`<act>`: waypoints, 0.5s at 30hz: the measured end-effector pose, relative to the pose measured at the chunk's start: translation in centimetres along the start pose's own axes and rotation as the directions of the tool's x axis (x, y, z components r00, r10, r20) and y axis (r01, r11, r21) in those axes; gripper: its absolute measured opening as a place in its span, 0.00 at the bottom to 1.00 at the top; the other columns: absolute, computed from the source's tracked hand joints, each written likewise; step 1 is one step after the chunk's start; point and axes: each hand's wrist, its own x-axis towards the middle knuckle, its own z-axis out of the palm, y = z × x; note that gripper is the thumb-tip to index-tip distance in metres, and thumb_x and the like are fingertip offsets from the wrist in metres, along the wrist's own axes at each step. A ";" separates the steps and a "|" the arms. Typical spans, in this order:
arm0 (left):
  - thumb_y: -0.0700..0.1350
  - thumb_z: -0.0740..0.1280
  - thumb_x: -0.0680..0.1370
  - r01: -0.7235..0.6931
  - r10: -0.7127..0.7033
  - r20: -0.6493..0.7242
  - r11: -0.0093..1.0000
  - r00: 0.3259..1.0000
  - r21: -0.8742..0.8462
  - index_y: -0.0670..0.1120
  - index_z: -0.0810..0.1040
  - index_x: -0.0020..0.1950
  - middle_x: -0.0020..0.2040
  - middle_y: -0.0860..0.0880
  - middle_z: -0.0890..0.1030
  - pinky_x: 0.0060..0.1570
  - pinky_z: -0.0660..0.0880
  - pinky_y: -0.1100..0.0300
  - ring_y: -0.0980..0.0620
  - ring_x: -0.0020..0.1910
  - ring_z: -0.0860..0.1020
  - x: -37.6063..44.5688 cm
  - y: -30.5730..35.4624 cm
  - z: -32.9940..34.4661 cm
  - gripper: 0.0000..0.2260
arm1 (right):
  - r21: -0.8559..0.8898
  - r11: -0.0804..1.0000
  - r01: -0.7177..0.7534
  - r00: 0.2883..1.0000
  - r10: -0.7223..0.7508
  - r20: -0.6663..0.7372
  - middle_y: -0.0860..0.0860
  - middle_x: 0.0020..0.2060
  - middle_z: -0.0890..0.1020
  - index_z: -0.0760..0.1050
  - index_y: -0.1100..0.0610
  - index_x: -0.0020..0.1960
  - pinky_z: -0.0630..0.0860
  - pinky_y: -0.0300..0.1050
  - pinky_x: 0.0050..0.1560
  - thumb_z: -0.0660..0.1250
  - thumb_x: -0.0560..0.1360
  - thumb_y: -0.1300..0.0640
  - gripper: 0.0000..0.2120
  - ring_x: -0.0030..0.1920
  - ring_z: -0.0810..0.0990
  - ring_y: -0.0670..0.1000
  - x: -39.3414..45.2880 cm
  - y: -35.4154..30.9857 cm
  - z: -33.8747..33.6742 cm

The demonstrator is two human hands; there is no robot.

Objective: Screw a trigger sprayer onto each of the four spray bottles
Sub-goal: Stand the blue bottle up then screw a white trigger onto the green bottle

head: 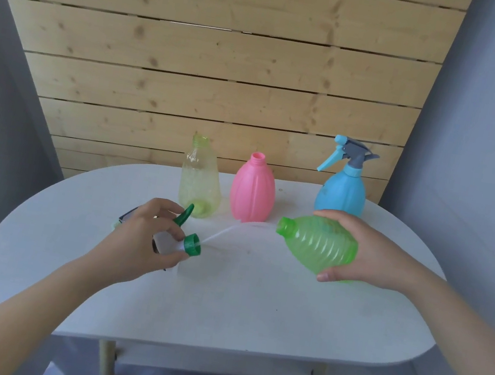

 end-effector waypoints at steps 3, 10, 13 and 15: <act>0.50 0.76 0.66 -0.036 0.036 0.006 0.999 0.999 -0.026 0.56 0.79 0.40 0.59 0.58 0.69 0.44 0.68 0.74 0.63 0.55 0.71 0.1 0.5 0.0 0.08 | -0.051 0.999 0.018 1.000 -0.018 0.015 0.38 0.64 0.68 0.58 0.25 0.58 0.62 0.33 0.56 0.80 0.56 0.45 0.42 0.63 0.65 0.39 0.1 -0.2 0.4; 0.48 0.77 0.66 -0.158 0.159 0.011 0.986 0.987 -0.050 0.47 0.82 0.42 0.61 0.54 0.70 0.52 0.73 0.57 0.61 0.54 0.73 1.1 3.2 1.1 0.09 | -0.245 0.957 0.153 0.988 -0.152 0.023 0.37 0.63 0.67 0.59 0.33 0.67 0.63 0.43 0.64 0.78 0.57 0.42 0.45 0.65 0.65 0.44 0.6 -2.4 2.4; 0.46 0.76 0.66 -0.190 0.192 0.022 0.979 0.981 -0.075 0.45 0.82 0.43 0.61 0.53 0.70 0.55 0.71 0.57 0.57 0.57 0.74 1.8 4.5 1.6 0.09 | -0.364 0.907 0.214 0.975 -0.218 0.030 0.40 0.67 0.65 0.56 0.34 0.70 0.59 0.46 0.68 0.77 0.58 0.41 0.46 0.67 0.62 0.46 0.9 -3.3 3.5; 0.44 0.75 0.67 -0.191 0.195 0.039 0.978 0.980 -0.081 0.45 0.82 0.44 0.61 0.55 0.68 0.56 0.69 0.62 0.56 0.61 0.71 2.4 4.8 1.9 0.08 | -0.419 0.879 0.228 0.970 -0.241 0.022 0.43 0.68 0.64 0.56 0.35 0.70 0.57 0.44 0.67 0.76 0.59 0.41 0.46 0.68 0.61 0.47 1.1 -3.4 3.8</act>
